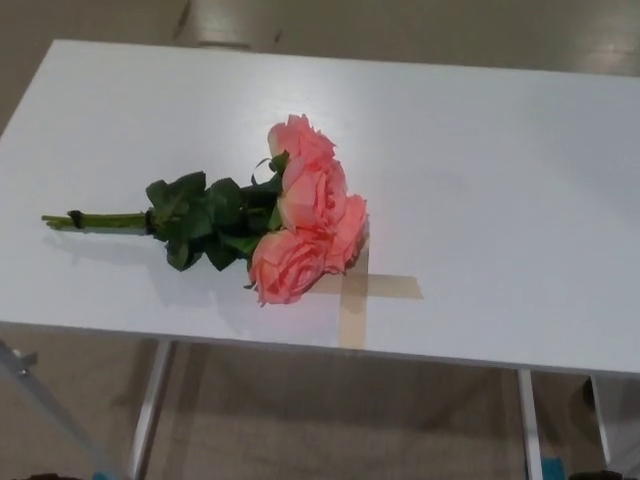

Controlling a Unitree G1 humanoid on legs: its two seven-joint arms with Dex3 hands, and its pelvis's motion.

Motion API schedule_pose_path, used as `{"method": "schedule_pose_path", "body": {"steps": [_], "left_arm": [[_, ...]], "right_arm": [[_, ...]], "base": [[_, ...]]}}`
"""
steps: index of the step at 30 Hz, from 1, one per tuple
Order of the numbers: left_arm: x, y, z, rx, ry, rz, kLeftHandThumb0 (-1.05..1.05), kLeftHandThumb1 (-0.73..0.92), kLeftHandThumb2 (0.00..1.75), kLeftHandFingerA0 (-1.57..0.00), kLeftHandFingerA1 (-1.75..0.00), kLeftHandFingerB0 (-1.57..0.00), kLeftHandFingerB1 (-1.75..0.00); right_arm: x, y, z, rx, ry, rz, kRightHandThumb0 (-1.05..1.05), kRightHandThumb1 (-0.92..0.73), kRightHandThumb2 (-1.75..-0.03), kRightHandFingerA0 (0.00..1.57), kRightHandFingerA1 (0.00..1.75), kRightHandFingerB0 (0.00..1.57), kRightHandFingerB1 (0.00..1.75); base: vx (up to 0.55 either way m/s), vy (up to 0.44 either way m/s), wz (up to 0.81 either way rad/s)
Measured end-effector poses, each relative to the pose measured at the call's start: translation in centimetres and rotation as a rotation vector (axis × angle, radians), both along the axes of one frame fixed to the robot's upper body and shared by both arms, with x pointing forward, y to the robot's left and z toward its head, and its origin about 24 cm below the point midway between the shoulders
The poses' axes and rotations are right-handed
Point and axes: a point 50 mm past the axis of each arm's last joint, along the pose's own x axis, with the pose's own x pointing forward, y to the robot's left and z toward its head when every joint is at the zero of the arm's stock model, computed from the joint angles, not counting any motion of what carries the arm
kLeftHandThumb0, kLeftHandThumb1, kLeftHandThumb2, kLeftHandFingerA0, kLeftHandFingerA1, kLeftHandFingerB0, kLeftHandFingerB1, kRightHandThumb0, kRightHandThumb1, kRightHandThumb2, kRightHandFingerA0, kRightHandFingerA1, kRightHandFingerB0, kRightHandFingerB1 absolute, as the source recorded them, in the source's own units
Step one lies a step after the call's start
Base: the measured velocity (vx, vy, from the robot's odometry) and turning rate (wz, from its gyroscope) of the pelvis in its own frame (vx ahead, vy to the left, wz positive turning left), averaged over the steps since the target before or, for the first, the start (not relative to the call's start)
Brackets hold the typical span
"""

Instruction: Use the left hand to pick up the rose and passes it to a human.

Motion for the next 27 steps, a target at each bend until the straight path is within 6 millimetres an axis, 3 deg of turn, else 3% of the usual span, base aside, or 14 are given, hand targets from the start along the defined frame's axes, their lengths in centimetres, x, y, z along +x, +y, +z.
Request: {"method": "schedule_pose_path", "body": {"steps": [3,4,7,8,9,14,15,19,20,27], "left_arm": [[-0.1,0.0,-0.1,-0.005,0.004,-0.008,-0.48,0.61,0.59,-0.42,-0.37,-0.35,-0.32],[-0.2,0.0,-0.1,-0.011,0.003,-0.006,-0.5,0.43,0.82,-0.34,-0.52,-0.21,-0.44],[-0.8,0.2,-0.3,-0.027,0.005,0.007,-0.5,0.43,0.82,-0.34,-0.52,-0.21,-0.44],[-0.9,0.2,-0.3,-0.03,0.007,0.009,-0.54,0.48,0.55,-0.29,-0.34,-0.26,-0.3],[-1.1,0.3,-0.4,-0.034,0.009,0.013,-0.27,0.22,0.84,-0.11,-0.52,-0.1,-0.5],[-2.8,0.0,-0.8,-0.102,-0.034,-0.028,-0.27,0.21,0.83,-0.09,-0.51,-0.09,-0.49],[-3.1,0.0,-0.7,-0.12,-0.047,-0.038,-0.61,0.39,0.68,-0.17,-0.38,-0.24,-0.37],[-3.5,-0.7,-0.1,-0.165,-0.122,-0.117,-0.62,0.39,0.69,-0.16,-0.38,-0.25,-0.38],[-3.7,-0.9,0.2,-0.181,-0.148,-0.143,-0.61,0.39,0.69,-0.18,-0.39,-0.27,-0.38],[-4.7,-2.0,1.9,-0.224,-0.253,-0.244,-0.6,0.38,0.68,-0.22,-0.4,-0.29,-0.39]], "right_arm": [[-0.1,0.0,-0.1,0.002,0.005,0.002,-0.41,-0.6,-0.78,0.58,0.53,0.45,0.48],[-0.2,0.0,-0.1,0.002,0.006,0.005,-0.41,-0.6,-0.78,0.58,0.53,0.45,0.48],[-0.8,0.0,-0.4,-0.001,0.021,0.011,-0.41,-0.6,-0.78,0.58,0.53,0.45,0.48],[-0.9,0.0,-0.5,-0.002,0.025,0.012,-0.41,-0.6,-0.78,0.58,0.53,0.45,0.48],[-1.1,0.0,-0.6,-0.002,0.03,0.012,-0.41,-0.59,-0.78,0.58,0.53,0.45,0.48],[-3.2,-0.2,-1.6,-0.004,0.08,0.016,-0.41,-0.59,-0.78,0.58,0.53,0.45,0.48],[-3.5,-0.2,-1.7,-0.005,0.089,0.017,-0.41,-0.59,-0.78,0.58,0.53,0.45,0.48],[-4.0,-0.2,-1.9,-0.005,0.101,0.02,-0.4,-0.6,-0.78,0.58,0.53,0.45,0.48],[-4.1,-0.2,-2.0,-0.006,0.103,0.022,-0.34,-0.69,-0.6,0.64,0.43,0.49,0.38],[-4.5,-0.2,-2.2,-0.007,0.116,0.024,-0.34,-0.69,-0.6,0.64,0.43,0.49,0.38]], "base": [[0.0,0.0,0.0],[0.0,0.0,0.0],[0.0,0.0,0.0],[0.0,0.0,0.0],[0.0,0.0,0.0],[0.0,0.0,0.0],[0.0,0.0,0.0],[0.0,0.0,0.0],[0.0,0.0,0.0],[0.0,0.0,0.0]]}}
